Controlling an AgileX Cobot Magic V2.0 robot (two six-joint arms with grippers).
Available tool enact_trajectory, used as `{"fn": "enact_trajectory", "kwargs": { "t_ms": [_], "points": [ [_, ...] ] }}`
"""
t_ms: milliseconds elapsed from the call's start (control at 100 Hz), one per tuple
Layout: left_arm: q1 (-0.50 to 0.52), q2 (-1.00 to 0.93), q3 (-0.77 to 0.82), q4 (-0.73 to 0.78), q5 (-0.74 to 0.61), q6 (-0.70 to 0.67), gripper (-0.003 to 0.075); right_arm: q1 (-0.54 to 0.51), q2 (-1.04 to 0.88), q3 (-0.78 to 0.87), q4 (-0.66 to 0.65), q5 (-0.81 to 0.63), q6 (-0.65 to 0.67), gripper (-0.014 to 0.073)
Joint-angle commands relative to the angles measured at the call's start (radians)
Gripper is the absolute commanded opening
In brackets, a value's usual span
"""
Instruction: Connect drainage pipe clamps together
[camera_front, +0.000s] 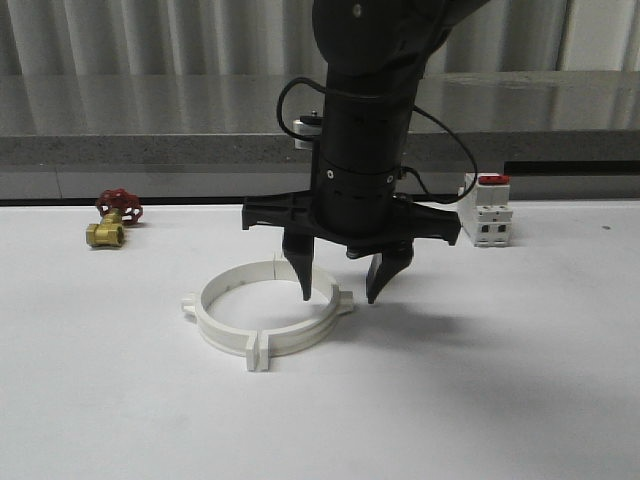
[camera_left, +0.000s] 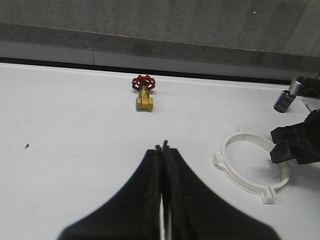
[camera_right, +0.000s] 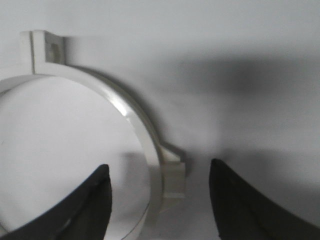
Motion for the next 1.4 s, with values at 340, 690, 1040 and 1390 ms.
{"fn": "enact_trajectory", "kwargs": {
  "t_ms": [340, 690, 1040, 1390],
  "points": [
    [0.003, 0.006, -0.026, 0.004, -0.078, 0.001, -0.0020, -0.033, -0.197, -0.024, -0.007, -0.027, -0.198, 0.0442],
    [0.003, 0.006, -0.026, 0.004, -0.078, 0.001, -0.0020, -0.232, -0.432, 0.162, -0.008, -0.016, -0.298, 0.0442],
    [0.003, 0.006, -0.026, 0.004, -0.078, 0.001, -0.0020, -0.453, -0.763, 0.452, -0.008, -0.023, -0.362, 0.0442],
    [0.003, 0.006, -0.026, 0.004, -0.078, 0.001, -0.0020, -0.479, -1.127, 0.702, -0.033, -0.004, -0.372, 0.0442]
  ]
}}
